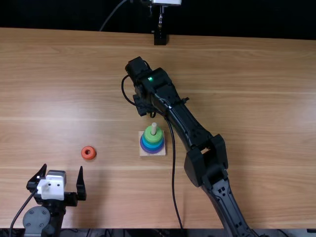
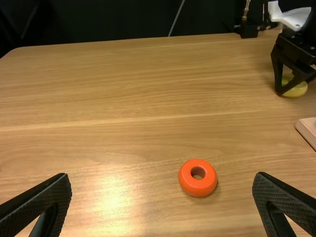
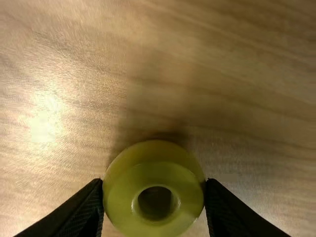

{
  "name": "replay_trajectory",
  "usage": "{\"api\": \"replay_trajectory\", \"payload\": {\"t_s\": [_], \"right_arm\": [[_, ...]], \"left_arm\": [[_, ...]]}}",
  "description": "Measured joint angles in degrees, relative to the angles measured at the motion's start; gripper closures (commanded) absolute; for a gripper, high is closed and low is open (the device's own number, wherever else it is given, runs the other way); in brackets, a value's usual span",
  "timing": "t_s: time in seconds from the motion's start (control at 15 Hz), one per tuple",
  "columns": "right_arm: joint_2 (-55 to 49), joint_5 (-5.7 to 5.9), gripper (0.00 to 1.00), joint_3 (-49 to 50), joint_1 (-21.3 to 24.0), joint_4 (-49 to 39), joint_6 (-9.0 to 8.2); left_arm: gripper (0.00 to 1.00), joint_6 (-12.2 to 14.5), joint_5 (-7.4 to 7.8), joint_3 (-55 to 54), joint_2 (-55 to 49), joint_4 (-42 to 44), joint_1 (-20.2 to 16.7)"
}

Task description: Build the Hanoi tower: stack the rings onto the peg from bottom to top in this color order: purple, dark blue, light blue, dark green, light green, yellow, orange.

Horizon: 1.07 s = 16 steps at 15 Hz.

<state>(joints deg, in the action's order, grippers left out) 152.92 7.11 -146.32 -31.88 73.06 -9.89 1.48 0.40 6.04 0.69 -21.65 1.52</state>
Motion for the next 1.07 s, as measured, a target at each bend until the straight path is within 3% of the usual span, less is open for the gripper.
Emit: {"api": "replay_trajectory", "payload": {"t_s": [0.53, 1.07], "right_arm": [[-12.55, 0.00, 1.00, 0.37, 0.00, 4.00, 0.00], [-27.08, 0.02, 1.00, 12.24, -0.31, 3.89, 0.09]], "left_arm": [[0.00, 0.00, 0.02, 0.00, -0.02, 0.00, 0.00], [0.00, 0.02, 0.02, 0.00, -0.02, -0.02, 0.00]]}}
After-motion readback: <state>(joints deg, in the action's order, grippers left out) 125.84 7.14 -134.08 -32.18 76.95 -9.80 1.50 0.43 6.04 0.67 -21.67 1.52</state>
